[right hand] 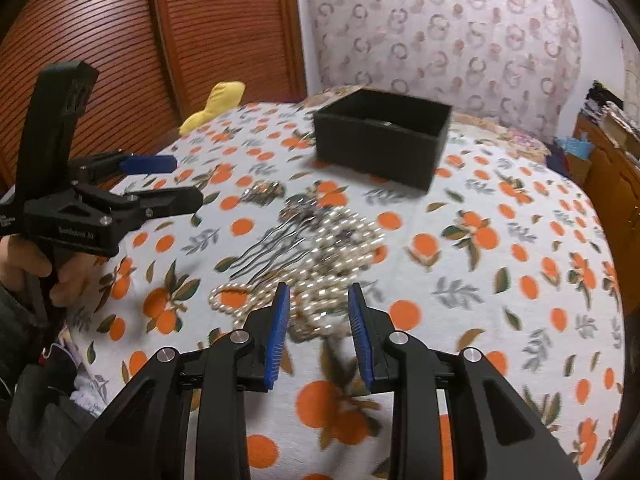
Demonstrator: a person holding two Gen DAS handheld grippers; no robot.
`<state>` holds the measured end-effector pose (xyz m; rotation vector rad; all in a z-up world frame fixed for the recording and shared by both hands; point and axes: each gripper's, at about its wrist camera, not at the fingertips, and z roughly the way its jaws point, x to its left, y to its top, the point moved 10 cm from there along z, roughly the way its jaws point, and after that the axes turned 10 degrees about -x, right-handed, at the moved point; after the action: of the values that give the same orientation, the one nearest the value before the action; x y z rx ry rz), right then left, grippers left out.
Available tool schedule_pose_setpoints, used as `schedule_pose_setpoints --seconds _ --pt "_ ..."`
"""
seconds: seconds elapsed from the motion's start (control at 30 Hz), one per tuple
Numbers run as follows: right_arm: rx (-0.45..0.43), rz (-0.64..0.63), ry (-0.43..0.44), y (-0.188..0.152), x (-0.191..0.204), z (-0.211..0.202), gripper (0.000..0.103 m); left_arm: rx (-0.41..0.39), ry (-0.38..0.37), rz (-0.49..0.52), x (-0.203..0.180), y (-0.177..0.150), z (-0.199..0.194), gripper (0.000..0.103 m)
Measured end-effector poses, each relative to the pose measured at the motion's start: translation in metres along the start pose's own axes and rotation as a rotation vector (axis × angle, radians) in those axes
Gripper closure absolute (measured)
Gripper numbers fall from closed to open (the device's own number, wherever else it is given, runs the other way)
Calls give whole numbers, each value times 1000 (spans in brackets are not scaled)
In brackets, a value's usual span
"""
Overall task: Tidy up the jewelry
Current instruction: 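Withdraw both tools from the box back over the remaining jewelry, then grasp the pearl necklace with the right tool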
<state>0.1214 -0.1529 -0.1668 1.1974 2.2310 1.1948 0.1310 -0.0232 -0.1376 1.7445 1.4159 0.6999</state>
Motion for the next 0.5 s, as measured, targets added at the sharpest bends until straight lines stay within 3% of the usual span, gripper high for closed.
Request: schedule_pose_setpoints --seconds 0.43,0.5 --pt "45 8 -2 -5 -1 18 71 12 -5 -7 -1 -15 -6 10" --pt "44 12 0 -5 -1 18 81 16 -7 -5 -3 -15 -6 10"
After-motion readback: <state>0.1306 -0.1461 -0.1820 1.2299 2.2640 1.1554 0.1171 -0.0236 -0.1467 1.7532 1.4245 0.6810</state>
